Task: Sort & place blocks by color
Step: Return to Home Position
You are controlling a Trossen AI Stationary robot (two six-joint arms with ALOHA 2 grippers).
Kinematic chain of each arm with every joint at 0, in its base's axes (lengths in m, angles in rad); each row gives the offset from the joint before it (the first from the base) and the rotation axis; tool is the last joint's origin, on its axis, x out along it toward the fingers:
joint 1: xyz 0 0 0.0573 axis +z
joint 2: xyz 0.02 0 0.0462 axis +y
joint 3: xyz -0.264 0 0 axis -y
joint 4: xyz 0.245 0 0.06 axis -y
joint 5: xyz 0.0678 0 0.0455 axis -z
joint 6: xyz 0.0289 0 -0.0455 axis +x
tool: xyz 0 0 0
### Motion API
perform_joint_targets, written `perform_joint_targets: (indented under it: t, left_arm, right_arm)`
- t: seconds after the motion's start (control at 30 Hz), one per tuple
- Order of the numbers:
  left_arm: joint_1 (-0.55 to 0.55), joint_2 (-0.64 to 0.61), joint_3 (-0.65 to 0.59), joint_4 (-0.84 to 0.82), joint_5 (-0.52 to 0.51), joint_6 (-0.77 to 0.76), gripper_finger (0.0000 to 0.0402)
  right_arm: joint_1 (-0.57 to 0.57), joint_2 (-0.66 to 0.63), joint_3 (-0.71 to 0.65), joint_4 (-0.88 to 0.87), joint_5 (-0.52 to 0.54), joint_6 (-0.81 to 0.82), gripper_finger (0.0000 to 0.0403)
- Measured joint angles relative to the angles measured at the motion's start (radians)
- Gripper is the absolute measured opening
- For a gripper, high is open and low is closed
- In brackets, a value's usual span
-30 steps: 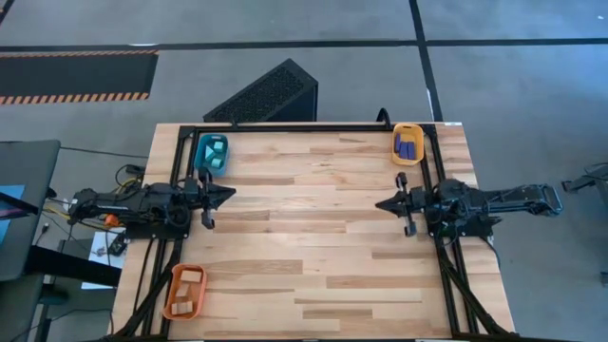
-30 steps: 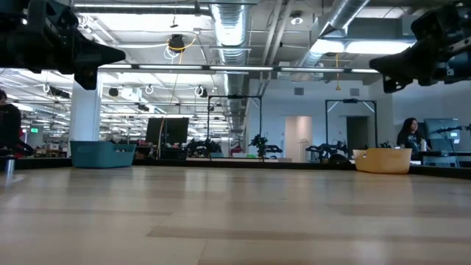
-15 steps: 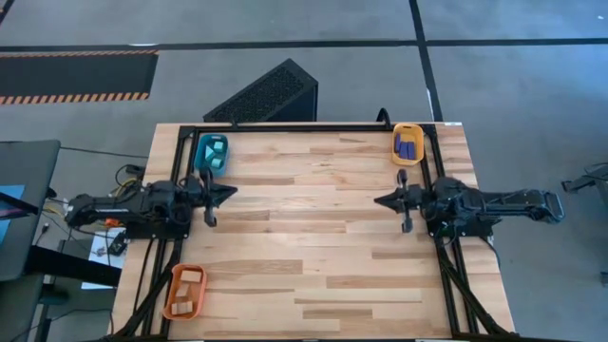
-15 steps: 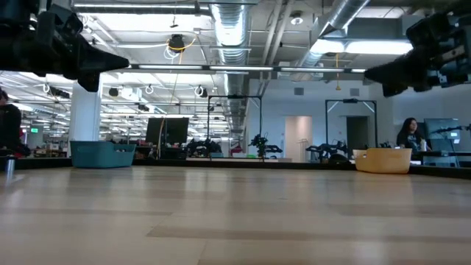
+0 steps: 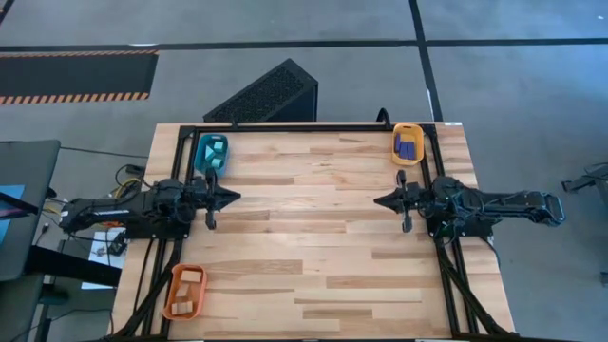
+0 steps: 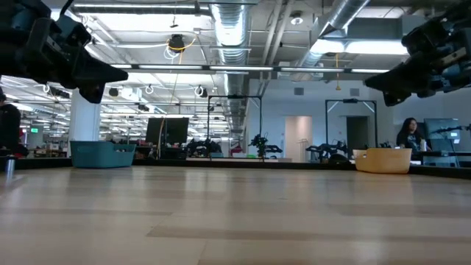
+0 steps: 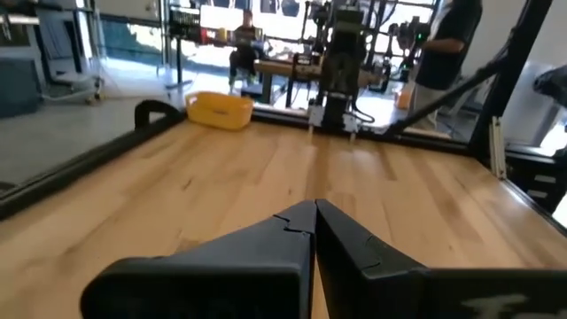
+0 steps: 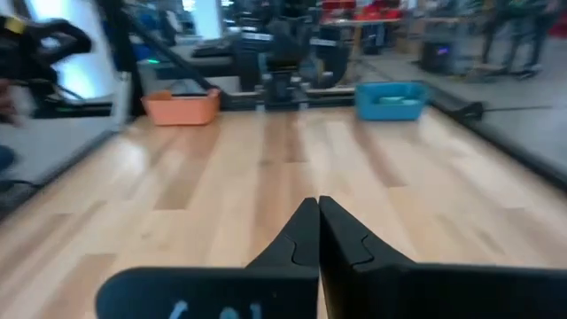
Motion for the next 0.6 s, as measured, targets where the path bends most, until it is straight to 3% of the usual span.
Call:
perform_joint_targets:
  t: [0.17,0.4,0.6]
  left_arm:
    - [0.000,0.023,0.000,0.004,0.000,-0.007,0.0000]
    - [0.000,0.014,0.016,-0.026,0.096,-0.004,0.0000]
    - [0.000,0.016,0.018,-0.036,0.071,-0.009,0.0000]
  right_arm:
    - [0.052,0.000,0.000,-0.013,-0.074,0.014,0.0007]
    - [0.084,0.000,0.000,-0.063,-0.043,-0.046,0.0010]
    - [0.085,0.000,0.000,-0.068,-0.044,-0.051,0.0009]
